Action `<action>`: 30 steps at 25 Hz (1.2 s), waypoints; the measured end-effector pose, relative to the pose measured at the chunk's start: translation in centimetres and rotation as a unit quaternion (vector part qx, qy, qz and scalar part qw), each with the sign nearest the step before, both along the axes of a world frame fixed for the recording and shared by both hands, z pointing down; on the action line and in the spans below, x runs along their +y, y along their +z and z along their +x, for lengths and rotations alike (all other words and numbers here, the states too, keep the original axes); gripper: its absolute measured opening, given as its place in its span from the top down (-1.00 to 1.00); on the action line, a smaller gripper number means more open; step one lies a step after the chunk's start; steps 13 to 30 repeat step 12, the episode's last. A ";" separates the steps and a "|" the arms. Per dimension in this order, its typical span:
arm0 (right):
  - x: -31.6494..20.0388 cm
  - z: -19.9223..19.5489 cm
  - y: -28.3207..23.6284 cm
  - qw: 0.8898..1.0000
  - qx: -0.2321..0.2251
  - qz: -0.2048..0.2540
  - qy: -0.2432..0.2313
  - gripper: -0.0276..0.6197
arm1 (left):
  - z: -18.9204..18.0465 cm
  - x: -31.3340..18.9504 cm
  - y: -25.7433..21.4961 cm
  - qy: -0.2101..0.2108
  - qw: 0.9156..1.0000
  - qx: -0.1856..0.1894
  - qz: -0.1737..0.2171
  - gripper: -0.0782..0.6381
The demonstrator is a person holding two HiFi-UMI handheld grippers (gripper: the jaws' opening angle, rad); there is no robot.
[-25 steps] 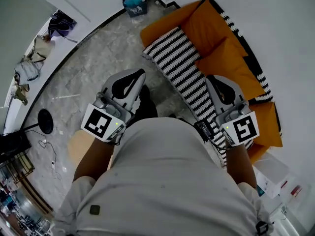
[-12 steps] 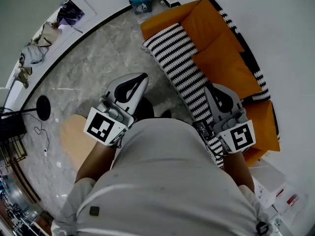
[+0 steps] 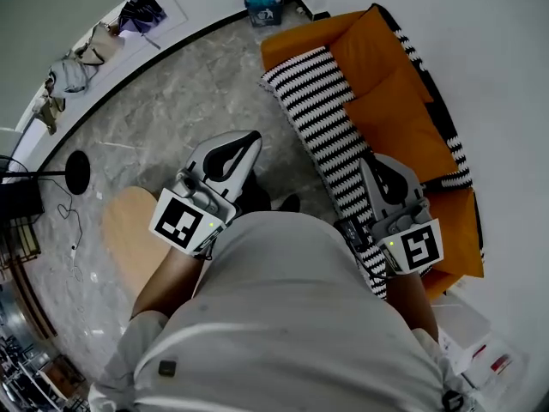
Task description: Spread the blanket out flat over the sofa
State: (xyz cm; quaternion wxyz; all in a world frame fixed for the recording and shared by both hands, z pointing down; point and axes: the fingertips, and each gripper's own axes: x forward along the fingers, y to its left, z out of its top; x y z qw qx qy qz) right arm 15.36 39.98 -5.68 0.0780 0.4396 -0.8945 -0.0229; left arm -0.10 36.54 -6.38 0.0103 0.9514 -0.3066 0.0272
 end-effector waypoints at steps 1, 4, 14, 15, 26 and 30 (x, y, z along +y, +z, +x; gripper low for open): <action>0.1 -0.2 -0.1 1.000 0.000 0.000 0.000 0.83 | -0.2 0.2 0.0 -0.001 1.000 0.002 0.000 0.76; 0.5 -0.5 -0.3 1.000 -0.006 0.003 0.002 0.83 | -0.7 1.0 0.2 -0.003 1.000 0.002 -0.002 0.76; 0.7 -1.7 -0.2 1.000 0.001 0.001 -0.002 0.83 | -2.0 1.4 0.3 -0.008 1.000 0.007 -0.006 0.76; 0.7 -1.7 -0.2 1.000 0.001 0.001 -0.002 0.83 | -2.0 1.4 0.3 -0.008 1.000 0.007 -0.006 0.76; 0.7 -1.7 -0.2 1.000 0.001 0.001 -0.002 0.83 | -2.0 1.4 0.3 -0.008 1.000 0.007 -0.006 0.76; 0.7 -1.7 -0.2 1.000 0.001 0.001 -0.002 0.83 | -2.0 1.4 0.3 -0.008 1.000 0.007 -0.006 0.76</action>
